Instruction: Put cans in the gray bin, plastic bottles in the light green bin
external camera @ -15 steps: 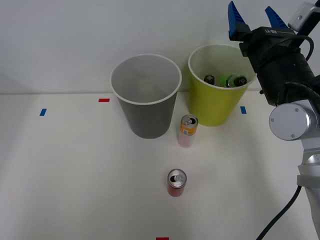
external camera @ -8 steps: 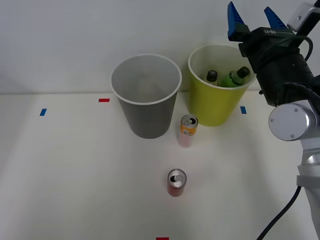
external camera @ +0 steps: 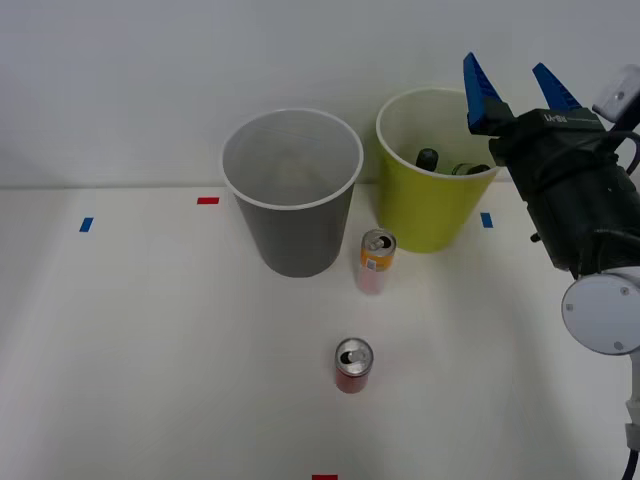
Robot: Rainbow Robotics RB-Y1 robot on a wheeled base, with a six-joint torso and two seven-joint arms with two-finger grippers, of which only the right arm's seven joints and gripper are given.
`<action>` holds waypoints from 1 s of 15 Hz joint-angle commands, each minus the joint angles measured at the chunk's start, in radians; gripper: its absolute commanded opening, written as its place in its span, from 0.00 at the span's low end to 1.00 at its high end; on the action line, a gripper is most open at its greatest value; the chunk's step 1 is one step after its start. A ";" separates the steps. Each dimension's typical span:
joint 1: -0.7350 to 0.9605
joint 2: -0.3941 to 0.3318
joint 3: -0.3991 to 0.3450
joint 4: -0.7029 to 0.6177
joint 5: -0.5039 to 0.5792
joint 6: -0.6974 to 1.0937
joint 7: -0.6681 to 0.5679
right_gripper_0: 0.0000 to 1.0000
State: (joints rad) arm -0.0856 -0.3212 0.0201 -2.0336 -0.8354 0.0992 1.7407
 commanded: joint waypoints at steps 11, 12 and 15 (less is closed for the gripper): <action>0.596 -0.073 0.284 -0.120 0.148 -0.549 0.091 1.00; 0.662 -0.087 0.296 -0.120 0.179 -0.593 0.099 1.00; 0.817 -0.082 0.296 -0.119 0.285 -0.654 0.094 1.00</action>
State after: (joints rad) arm 0.6788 -0.4033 0.3130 -2.1534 -0.5932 -0.5290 1.8374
